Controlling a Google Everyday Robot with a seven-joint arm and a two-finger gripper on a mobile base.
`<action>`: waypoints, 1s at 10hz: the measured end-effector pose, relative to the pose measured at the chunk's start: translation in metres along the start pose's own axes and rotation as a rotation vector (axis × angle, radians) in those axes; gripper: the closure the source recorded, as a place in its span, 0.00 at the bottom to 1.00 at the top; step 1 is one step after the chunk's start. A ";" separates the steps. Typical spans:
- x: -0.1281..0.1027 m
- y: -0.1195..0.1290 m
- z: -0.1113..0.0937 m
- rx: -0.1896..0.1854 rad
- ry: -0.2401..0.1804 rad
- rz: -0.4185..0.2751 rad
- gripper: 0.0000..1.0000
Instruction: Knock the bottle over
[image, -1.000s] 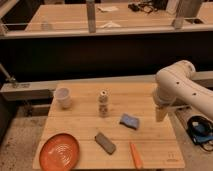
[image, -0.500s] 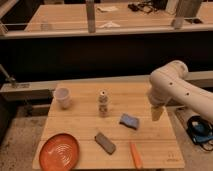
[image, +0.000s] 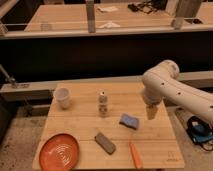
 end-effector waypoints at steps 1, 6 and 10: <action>-0.005 -0.002 0.000 0.002 0.001 -0.009 0.20; -0.030 -0.014 0.008 0.017 0.002 -0.059 0.20; -0.046 -0.021 0.015 0.026 0.005 -0.089 0.20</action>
